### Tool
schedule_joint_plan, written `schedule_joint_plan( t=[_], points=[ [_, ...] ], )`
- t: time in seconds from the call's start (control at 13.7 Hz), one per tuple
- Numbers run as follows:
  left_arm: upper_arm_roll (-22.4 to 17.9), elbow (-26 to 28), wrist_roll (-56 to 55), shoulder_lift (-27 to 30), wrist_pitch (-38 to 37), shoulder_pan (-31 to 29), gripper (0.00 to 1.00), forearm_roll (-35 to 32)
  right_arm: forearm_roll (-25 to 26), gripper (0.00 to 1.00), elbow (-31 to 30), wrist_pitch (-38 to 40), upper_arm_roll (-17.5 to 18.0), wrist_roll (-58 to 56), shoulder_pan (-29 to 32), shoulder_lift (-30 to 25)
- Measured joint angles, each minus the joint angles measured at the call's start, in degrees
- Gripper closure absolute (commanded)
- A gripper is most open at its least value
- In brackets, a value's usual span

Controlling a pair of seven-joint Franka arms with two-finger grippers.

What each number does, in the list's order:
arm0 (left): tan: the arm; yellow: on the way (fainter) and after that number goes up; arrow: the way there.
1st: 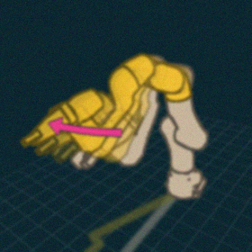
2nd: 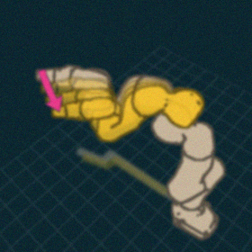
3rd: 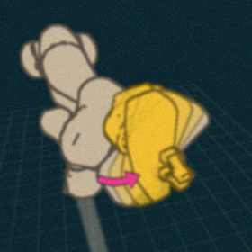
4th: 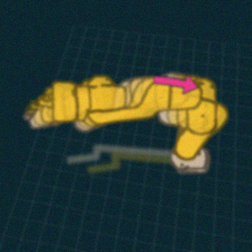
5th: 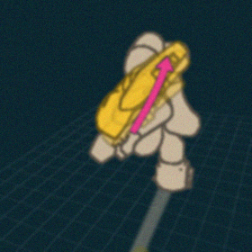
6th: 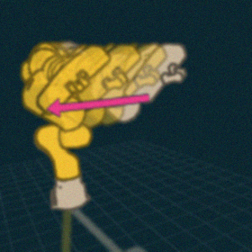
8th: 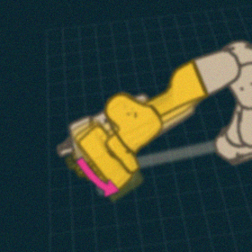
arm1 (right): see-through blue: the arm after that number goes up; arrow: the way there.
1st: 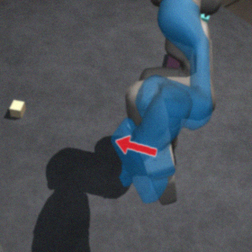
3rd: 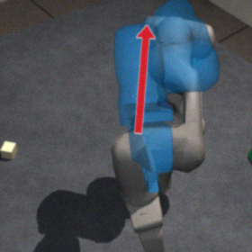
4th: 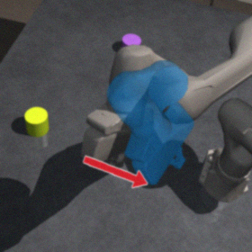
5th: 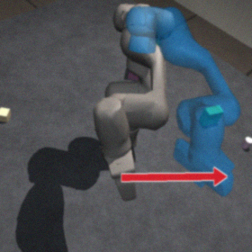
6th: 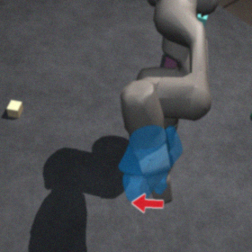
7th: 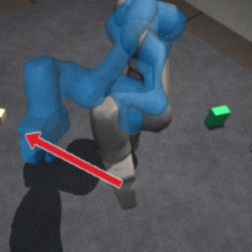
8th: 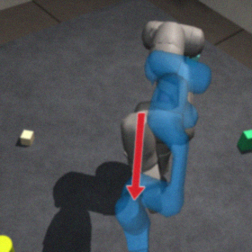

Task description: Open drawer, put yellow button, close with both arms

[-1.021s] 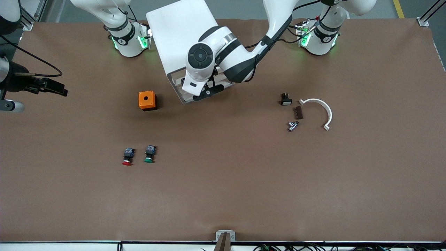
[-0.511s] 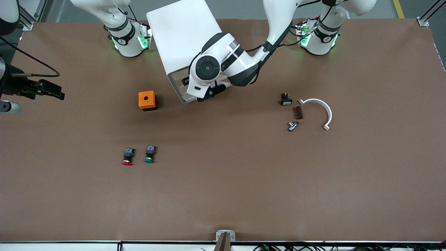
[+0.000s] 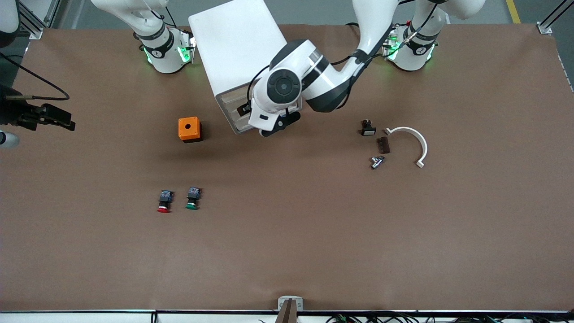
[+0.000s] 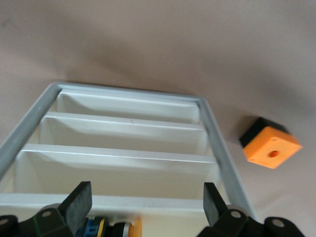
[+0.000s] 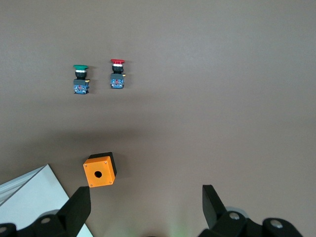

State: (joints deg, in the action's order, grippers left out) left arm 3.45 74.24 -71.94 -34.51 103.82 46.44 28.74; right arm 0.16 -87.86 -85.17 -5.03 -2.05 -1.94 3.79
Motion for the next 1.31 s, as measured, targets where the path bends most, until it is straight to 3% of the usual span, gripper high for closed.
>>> schedule_joint_plan(
  t=[0.36, 0.73, 1.02, 1.31],
  points=[
    [-0.3, -0.7, 6.7, 8.1, -5.7, -8.9, 0.01, -3.7, 0.1, 0.0, 0.0, -0.2, 0.0, 0.0, 0.1, 0.0],
    [-0.6, -0.6, 20.6, 19.4, -16.8, -24.4, 0.01, -4.4, 0.1, 0.0, 0.0, -0.8, 0.0, 0.0, 0.2, 0.3],
    [-0.6, 0.0, 35.5, 22.3, -25.2, -33.6, 0.01, -10.4, 0.1, 0.0, 1.9, -1.9, 0.0, 0.0, 0.2, 1.2],
    [-0.6, 0.2, 44.9, 22.9, -26.6, -38.5, 0.01, -16.4, 0.1, 0.0, 4.4, -1.6, 0.0, 0.0, 0.3, 1.2]
  ],
)
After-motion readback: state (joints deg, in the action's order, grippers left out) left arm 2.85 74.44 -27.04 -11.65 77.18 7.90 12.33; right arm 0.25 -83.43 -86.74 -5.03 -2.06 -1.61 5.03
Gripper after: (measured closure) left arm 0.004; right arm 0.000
